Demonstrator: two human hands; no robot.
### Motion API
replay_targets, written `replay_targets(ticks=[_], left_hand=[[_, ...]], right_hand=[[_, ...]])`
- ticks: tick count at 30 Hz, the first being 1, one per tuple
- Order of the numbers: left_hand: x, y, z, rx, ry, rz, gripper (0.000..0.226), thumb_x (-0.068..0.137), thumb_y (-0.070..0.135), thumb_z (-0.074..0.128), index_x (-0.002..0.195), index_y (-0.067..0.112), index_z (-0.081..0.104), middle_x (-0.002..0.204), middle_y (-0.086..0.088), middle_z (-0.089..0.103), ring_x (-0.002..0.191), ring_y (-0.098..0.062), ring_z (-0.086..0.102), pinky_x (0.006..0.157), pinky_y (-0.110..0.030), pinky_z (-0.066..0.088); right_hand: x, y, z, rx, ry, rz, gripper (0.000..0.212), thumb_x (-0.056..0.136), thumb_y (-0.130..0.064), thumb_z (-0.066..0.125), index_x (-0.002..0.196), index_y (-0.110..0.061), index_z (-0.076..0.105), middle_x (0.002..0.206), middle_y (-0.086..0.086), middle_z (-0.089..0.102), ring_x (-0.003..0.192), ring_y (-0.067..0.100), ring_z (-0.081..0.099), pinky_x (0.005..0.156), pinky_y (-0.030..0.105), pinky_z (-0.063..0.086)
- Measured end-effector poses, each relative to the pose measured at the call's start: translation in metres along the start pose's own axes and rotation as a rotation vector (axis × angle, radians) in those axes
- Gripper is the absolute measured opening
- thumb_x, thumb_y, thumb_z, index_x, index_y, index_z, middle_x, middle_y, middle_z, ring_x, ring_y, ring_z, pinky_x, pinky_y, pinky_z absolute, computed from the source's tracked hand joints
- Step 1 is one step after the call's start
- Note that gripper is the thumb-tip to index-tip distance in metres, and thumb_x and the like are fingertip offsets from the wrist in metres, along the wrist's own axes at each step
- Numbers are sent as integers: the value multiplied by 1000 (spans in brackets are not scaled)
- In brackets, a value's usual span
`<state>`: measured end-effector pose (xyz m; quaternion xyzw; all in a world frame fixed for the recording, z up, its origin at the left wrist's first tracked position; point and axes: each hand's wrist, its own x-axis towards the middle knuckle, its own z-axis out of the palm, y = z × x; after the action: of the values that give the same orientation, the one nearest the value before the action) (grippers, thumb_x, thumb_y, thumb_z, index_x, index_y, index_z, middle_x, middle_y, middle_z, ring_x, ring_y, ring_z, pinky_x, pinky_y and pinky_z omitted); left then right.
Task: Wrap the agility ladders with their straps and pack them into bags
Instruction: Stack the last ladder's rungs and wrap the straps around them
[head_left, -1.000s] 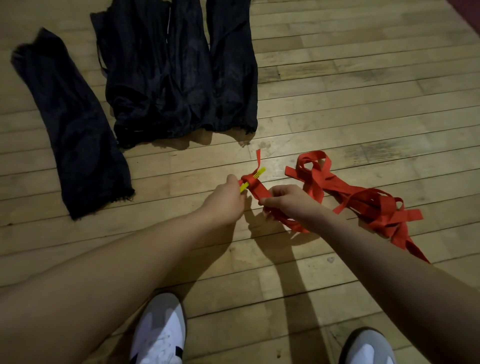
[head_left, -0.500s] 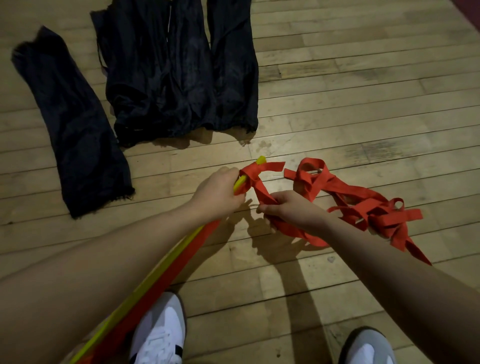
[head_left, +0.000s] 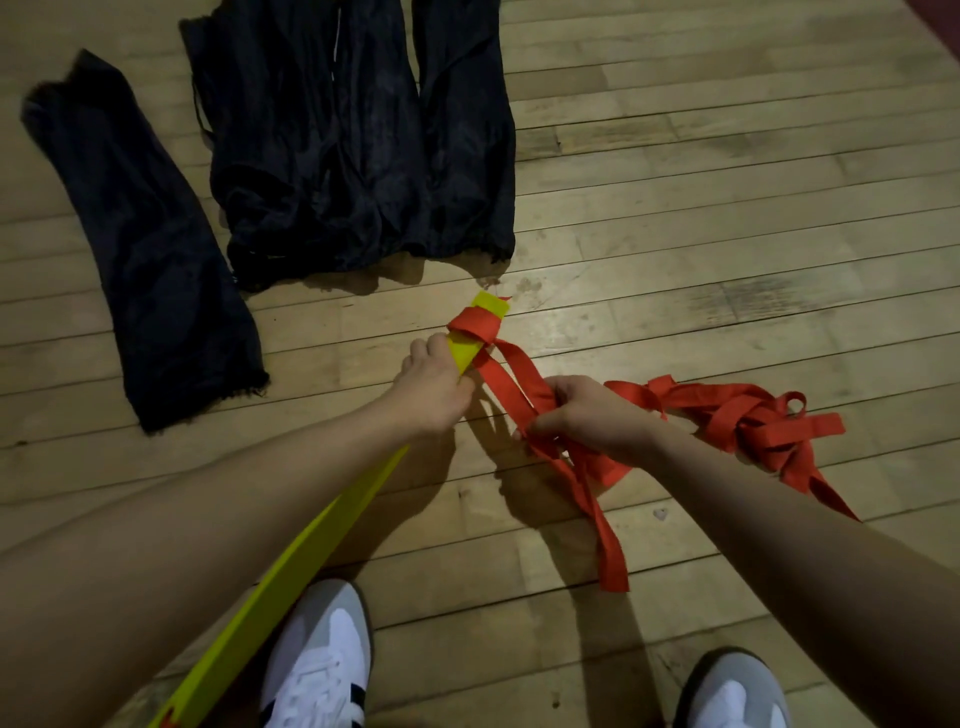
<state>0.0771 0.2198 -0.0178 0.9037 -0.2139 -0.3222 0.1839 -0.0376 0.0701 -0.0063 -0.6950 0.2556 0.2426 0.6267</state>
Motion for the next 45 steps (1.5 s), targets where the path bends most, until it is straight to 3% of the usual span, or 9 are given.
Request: replay_targets(ticks=[9,12,14,18,21,27,32,36,45], left_hand=[[-2,-2,-5,-96,119,143,48,79,26,73,116,14,46,103,-3,54,91,-19,52,67,-29,37],[-1,0,-5,-181,16,73,49,82,25,71,120,14,44,102,-6,61,83,-21,63,69,-35,52],[-2,2,-3,-205,-16,50,48,84,26,70,119,14,40,97,-8,63,71,-24,68,67,-43,58],[-2,7,-3,-113,17,82,41,85,26,66,117,11,45,99,-8,61,80,-25,64,70,-45,57],[0,8,-7,-114,30,147,13,87,16,62,95,6,60,86,-11,65,75,-26,64,69,-47,56],[4,4,-9,-51,67,175,5,82,16,64,82,11,65,73,-7,67,64,-23,65,62,-45,56],[4,1,-10,-98,109,206,18,82,16,65,99,15,62,81,-6,67,70,-24,65,68,-43,55],[2,4,-8,-66,118,213,30,86,13,63,114,14,54,92,-11,65,77,-28,63,68,-40,53],[-4,11,-2,74,35,201,24,96,22,49,119,18,46,85,2,55,73,-13,56,57,-27,45]], right_hand=[[0,3,4,8,13,-53,42,89,2,46,118,-29,53,76,4,53,59,12,44,52,22,35],[1,0,4,58,48,-81,16,100,-24,45,103,-19,60,69,1,50,59,13,42,51,23,30],[3,-1,3,-29,132,-99,28,102,-33,44,93,-11,61,67,3,53,60,15,45,52,23,34],[7,0,3,-63,155,-91,23,100,-15,49,89,-4,68,75,8,66,63,13,61,60,21,49],[8,3,9,39,159,-98,22,98,-3,47,101,-13,66,68,3,60,52,8,52,51,20,42],[5,0,10,117,134,-143,14,97,-21,55,86,-15,60,63,-2,40,50,8,36,47,21,30],[8,-6,6,69,151,-100,14,91,-5,60,104,-3,62,89,16,68,77,22,68,69,29,56],[13,-15,10,111,124,-85,13,89,5,55,95,-7,54,97,31,64,66,25,63,54,28,52],[12,-10,9,29,200,-104,27,100,-33,48,107,-11,62,63,-3,47,51,5,41,47,19,32]])
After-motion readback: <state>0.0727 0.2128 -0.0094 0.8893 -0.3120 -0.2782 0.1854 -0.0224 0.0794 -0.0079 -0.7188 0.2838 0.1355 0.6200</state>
